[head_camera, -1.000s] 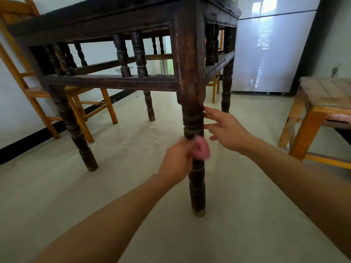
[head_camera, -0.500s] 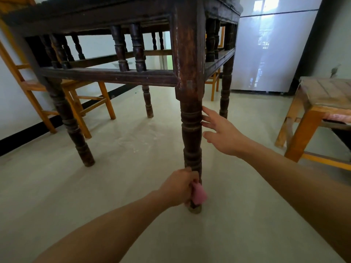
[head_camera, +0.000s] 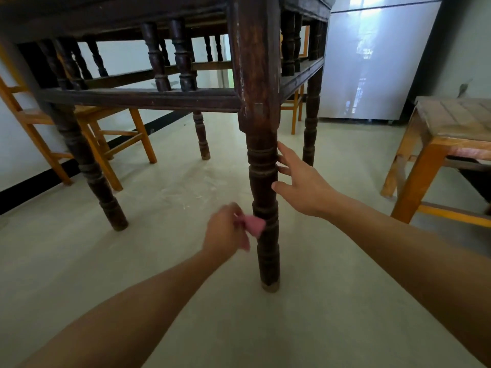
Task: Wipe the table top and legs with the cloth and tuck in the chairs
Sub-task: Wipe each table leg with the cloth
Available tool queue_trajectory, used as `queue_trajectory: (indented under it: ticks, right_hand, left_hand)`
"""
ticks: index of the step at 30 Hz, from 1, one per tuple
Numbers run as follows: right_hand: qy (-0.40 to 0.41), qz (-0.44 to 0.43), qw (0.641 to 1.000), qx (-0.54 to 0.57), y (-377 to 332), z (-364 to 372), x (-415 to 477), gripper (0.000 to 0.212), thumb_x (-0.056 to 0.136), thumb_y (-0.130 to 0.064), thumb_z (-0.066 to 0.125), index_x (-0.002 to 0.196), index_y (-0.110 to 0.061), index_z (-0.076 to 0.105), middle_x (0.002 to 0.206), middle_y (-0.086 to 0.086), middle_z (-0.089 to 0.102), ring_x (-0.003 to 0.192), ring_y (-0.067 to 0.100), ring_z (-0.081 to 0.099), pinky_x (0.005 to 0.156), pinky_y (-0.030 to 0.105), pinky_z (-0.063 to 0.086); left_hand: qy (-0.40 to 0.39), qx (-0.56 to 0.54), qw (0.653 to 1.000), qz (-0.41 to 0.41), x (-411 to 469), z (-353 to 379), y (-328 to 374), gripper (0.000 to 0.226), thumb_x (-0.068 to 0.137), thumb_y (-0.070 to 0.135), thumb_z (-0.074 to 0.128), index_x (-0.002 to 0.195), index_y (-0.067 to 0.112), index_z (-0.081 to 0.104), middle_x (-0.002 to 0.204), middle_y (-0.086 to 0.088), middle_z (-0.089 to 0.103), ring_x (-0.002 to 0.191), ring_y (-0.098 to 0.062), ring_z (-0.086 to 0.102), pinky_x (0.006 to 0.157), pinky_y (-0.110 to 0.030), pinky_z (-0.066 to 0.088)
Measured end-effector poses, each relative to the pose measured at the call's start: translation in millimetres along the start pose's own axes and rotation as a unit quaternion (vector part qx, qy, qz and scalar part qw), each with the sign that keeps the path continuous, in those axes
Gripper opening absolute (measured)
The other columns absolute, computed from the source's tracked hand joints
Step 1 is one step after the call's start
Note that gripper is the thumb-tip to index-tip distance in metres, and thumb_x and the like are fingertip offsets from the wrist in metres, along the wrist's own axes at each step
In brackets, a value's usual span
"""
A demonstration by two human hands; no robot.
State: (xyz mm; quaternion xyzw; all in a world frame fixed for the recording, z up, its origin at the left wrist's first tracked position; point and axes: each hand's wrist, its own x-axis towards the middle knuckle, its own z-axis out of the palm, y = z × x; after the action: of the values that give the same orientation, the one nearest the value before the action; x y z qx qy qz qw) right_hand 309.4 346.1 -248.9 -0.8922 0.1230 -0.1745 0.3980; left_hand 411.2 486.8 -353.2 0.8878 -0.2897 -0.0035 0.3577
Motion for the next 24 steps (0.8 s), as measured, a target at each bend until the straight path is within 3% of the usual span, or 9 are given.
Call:
queue_trajectory:
  ticks: [2,4,6,10,14,17,19,22,24]
  right_hand:
    - [0.041,-0.029,0.998,-0.031,3.8,8.1,-5.6,0.083,0.094,-0.015,0.061,0.154,-0.037,0.008,0.160,-0.006,0.023,0.144,0.023,0.032,0.112,0.050,0.037]
    - [0.096,-0.086,0.987,-0.093,6.1,16.1,-10.3,0.081,0.094,-0.019,0.060,0.154,-0.035,0.008,0.163,-0.006,0.011,0.145,0.023,0.029,0.112,0.044,0.037]
    - [0.111,-0.139,0.972,-0.152,8.8,21.3,-10.2,0.078,0.094,-0.023,0.059,0.154,-0.034,0.010,0.164,-0.004,-0.001,0.146,0.023,0.024,0.111,0.037,0.033]
    - [0.069,-0.123,0.969,-0.205,12.9,23.3,-4.6,0.076,0.095,-0.028,0.059,0.152,-0.042,0.010,0.163,-0.004,-0.015,0.143,0.026,0.032,0.110,0.041,0.036]
    - [0.070,-0.114,0.969,-0.209,16.2,22.3,-4.0,0.081,0.097,-0.029,0.056,0.152,-0.041,-0.002,0.163,-0.004,-0.015,0.137,0.024,0.041,0.105,0.037,0.038]
    - [0.079,-0.116,0.970,-0.197,19.6,25.7,-2.0,0.083,0.097,-0.026,0.055,0.152,-0.041,-0.007,0.163,-0.004,-0.015,0.129,0.022,0.050,0.095,0.024,0.035]
    - [0.079,-0.122,0.971,-0.191,22.8,28.9,1.1,0.085,0.097,-0.019,0.055,0.151,-0.043,-0.006,0.163,-0.003,-0.013,0.121,0.022,0.055,0.092,0.023,0.038]
    - [0.080,-0.123,0.969,-0.197,25.7,30.8,4.4,0.087,0.094,-0.011,0.055,0.152,-0.044,-0.001,0.163,-0.002,-0.011,0.118,0.024,0.056,0.093,0.031,0.047]
    - [0.079,-0.124,0.968,-0.205,26.2,28.9,6.0,0.087,0.095,-0.012,0.056,0.151,-0.045,-0.002,0.163,-0.002,-0.011,0.120,0.025,0.055,0.095,0.032,0.047]
  left_hand:
    - [0.122,-0.057,0.990,-0.042,10.3,-12.7,4.6,0.012,0.091,0.007,0.058,0.099,0.016,0.054,0.089,-0.002,0.064,0.072,-0.012,0.063,0.065,-0.020,0.053]
    - [0.119,-0.128,0.984,-0.018,9.6,-8.5,12.2,0.015,0.093,0.009,0.055,0.107,0.015,0.055,0.095,0.000,0.064,0.080,-0.018,0.065,0.071,-0.027,0.057]
    - [0.004,-0.122,0.991,0.062,-4.4,6.5,16.3,0.012,0.094,0.010,0.051,0.103,0.016,0.055,0.086,0.000,0.063,0.072,-0.018,0.065,0.065,-0.028,0.057]
    - [-0.231,0.111,0.959,0.126,-24.5,19.9,6.3,0.016,0.088,0.009,0.057,0.104,0.012,0.059,0.094,-0.002,0.063,0.080,-0.019,0.063,0.065,-0.024,0.047]
    - [-0.037,-0.056,0.996,-0.056,-3.8,-2.8,-7.9,0.016,0.087,0.000,0.060,0.098,0.011,0.054,0.076,0.002,0.060,0.058,-0.008,0.061,0.051,-0.019,0.052]
    - [0.077,-0.180,0.979,-0.058,11.6,-9.3,-8.4,0.016,0.090,-0.001,0.057,0.101,0.009,0.054,0.093,-0.014,0.064,0.069,-0.020,0.067,0.061,-0.038,0.060]
    - [-0.020,-0.226,0.974,-0.015,0.3,4.6,1.4,0.022,0.089,-0.002,0.055,0.095,0.019,0.055,0.091,-0.014,0.064,0.065,-0.027,0.069,0.055,-0.042,0.059]
    - [-0.226,-0.069,0.970,0.056,-27.3,37.2,1.7,0.020,0.085,0.002,0.056,0.092,0.021,0.060,0.090,-0.006,0.065,0.071,-0.024,0.067,0.066,-0.039,0.060]
    - [-0.282,0.030,0.957,0.061,-30.2,43.9,-9.6,0.019,0.083,0.004,0.060,0.098,0.014,0.064,0.095,-0.007,0.063,0.077,-0.023,0.065,0.069,-0.035,0.059]
